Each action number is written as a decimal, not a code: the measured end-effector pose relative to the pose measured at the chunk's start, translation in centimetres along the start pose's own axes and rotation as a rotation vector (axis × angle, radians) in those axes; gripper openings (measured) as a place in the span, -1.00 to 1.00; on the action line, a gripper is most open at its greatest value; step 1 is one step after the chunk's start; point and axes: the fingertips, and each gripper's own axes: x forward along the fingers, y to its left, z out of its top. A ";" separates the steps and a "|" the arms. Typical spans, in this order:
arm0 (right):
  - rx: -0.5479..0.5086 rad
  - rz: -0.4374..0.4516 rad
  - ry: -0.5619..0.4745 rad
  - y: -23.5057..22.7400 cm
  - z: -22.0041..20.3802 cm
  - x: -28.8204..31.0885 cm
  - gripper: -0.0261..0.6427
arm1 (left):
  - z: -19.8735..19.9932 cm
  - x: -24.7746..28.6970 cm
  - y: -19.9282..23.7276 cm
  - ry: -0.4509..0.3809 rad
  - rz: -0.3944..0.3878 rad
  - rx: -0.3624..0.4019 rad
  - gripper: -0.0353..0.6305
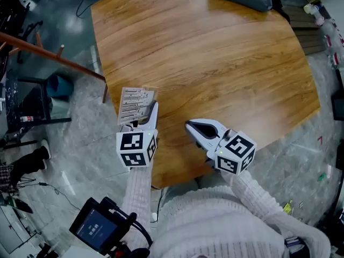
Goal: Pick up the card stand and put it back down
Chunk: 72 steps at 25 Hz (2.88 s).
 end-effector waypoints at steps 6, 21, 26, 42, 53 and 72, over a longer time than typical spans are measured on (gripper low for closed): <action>-0.070 0.011 -0.047 1.6 2.7 -1.6 -0.92 | 2.9 -3.8 -1.6 -0.059 -0.005 0.033 -0.33; -0.190 0.032 -0.126 6.0 5.3 -4.1 -0.92 | 4.6 -11.3 -6.5 -0.180 -0.038 0.052 -0.33; -0.211 0.032 -0.135 6.9 5.5 -4.7 -0.92 | 4.2 -12.2 -6.8 -0.190 -0.037 0.045 -0.33; -0.217 0.018 -0.143 7.4 5.0 -6.0 -0.93 | 4.1 -12.7 -6.9 -0.200 -0.040 0.033 -0.33; -0.194 -0.007 -0.129 6.3 4.0 -6.3 -0.92 | 3.7 -12.1 -7.4 -0.187 -0.048 0.074 -0.33; -0.059 -0.028 -0.020 2.1 0.7 -2.7 -0.92 | 1.5 -3.5 -2.8 -0.019 -0.060 0.095 -0.33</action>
